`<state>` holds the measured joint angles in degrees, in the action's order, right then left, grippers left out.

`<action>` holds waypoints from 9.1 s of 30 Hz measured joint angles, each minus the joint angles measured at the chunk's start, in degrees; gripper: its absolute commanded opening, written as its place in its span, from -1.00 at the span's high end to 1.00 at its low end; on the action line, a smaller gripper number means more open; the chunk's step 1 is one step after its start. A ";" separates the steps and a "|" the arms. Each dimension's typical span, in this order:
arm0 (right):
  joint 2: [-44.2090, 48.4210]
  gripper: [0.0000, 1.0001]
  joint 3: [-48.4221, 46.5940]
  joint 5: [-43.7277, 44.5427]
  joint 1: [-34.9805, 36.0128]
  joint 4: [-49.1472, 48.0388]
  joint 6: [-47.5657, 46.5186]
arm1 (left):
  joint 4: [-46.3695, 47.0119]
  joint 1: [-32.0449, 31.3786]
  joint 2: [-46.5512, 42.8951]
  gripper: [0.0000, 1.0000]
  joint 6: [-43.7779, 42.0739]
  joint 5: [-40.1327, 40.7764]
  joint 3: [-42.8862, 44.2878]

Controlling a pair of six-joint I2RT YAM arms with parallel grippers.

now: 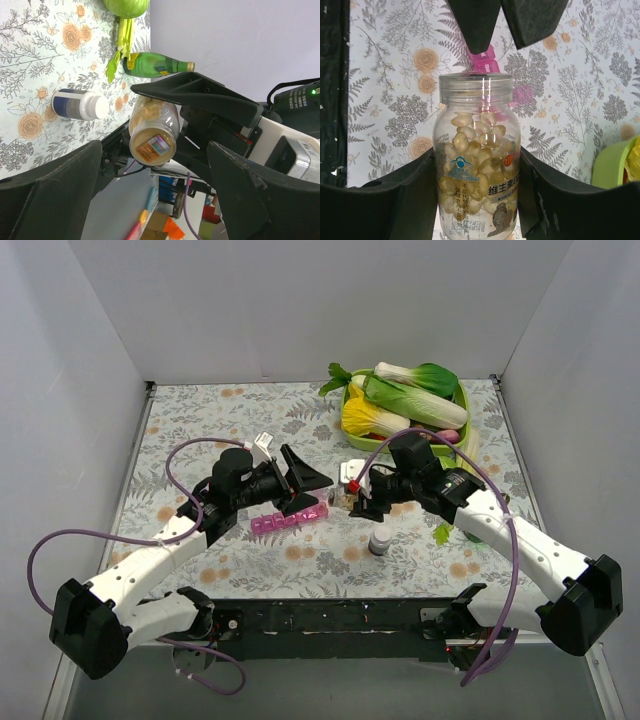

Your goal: Sort the pills into containers

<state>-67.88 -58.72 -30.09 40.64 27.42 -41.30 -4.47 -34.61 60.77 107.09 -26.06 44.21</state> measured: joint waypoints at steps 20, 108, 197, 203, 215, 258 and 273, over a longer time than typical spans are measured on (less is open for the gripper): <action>-1.77 0.97 0.00 2.91 0.26 0.15 -0.59 | 2.67 -2.78 5.64 0.31 5.11 0.68 0.02; -3.37 -0.39 9.53 -25.77 -5.68 -9.22 15.85 | -15.02 -8.31 9.16 1.00 -29.11 -4.68 11.63; -4.57 -0.96 3.63 -27.08 -23.28 4.31 -13.94 | 6.84 38.99 8.00 -0.96 -52.85 -18.10 -3.67; -13.68 -0.96 -1.11 -26.62 -20.57 7.67 -15.17 | 3.13 19.54 6.95 -0.97 -74.99 -13.49 -5.09; -17.16 -0.96 -1.95 -22.95 -16.61 7.06 -9.99 | -1.27 9.46 15.67 -0.93 -103.45 -0.66 -8.83; -46.29 -0.96 -24.44 -22.03 -9.38 9.84 -6.38 | 2.86 -1.33 17.64 0.49 -106.31 8.50 -13.51; -49.86 -0.41 -25.94 -20.68 -7.78 12.63 -7.17 | 3.65 -1.68 17.79 0.54 -105.55 8.50 -13.70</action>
<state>-117.73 -84.66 -50.76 32.86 40.05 -48.47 -0.82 -36.29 78.56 1.54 -17.56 30.50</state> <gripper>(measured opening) 0.759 0.430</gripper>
